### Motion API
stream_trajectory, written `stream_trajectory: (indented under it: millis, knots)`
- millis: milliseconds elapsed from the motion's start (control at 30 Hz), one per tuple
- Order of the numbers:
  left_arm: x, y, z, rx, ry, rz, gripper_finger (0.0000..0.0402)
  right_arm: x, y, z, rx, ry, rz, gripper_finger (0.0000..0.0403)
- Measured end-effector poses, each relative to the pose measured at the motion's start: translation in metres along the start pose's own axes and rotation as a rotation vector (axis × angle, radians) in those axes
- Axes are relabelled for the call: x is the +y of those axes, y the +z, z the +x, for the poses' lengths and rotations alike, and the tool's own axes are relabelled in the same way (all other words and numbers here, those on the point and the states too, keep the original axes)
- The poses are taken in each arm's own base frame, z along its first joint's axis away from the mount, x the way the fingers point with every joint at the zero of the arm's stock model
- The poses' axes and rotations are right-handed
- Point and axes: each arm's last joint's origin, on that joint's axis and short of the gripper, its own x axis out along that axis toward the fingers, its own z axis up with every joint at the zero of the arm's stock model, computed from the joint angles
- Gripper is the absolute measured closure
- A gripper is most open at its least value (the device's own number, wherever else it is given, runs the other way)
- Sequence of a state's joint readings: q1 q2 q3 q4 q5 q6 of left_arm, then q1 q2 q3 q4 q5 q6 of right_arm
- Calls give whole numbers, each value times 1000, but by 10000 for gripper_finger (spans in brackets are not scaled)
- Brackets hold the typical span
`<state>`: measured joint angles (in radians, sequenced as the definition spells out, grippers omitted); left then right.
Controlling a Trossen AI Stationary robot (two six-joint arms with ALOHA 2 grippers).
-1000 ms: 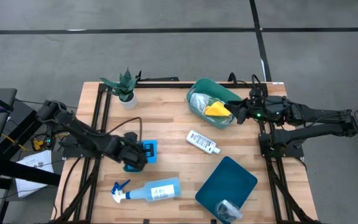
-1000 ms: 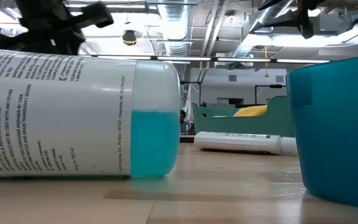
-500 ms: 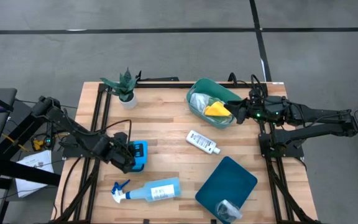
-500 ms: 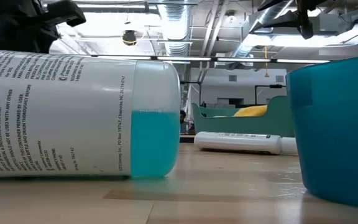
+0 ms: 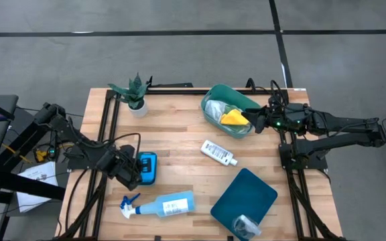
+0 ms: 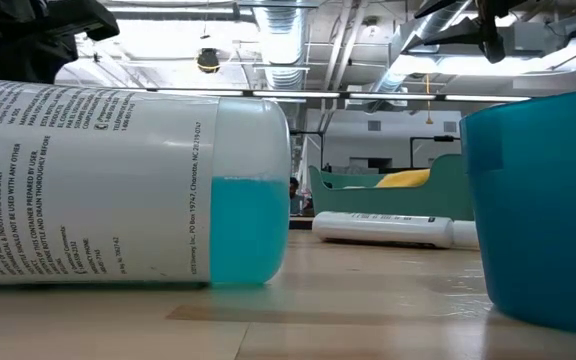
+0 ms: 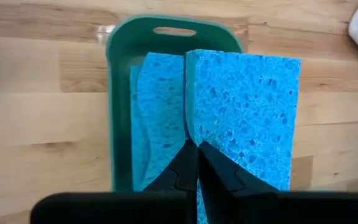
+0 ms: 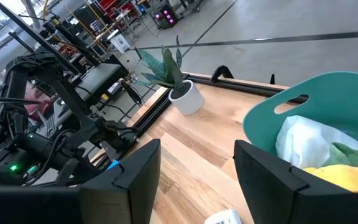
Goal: Pick & Place Kitchen Items
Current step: Put the blue sponge into the small green bin
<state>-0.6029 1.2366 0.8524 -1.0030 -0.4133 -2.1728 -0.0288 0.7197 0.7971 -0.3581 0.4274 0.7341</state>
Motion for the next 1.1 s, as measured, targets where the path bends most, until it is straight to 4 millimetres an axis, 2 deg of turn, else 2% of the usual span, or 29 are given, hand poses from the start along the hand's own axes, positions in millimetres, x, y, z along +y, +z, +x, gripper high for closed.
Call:
stream_trajectory:
  millis: [733,1100]
  knots:
    - [4,2,0,-8,49,13,401,1,-3,5,17,-15,-10,207]
    - [8,2,9,-3,79,9,401,1,-4,8,22,-18,-13,207]
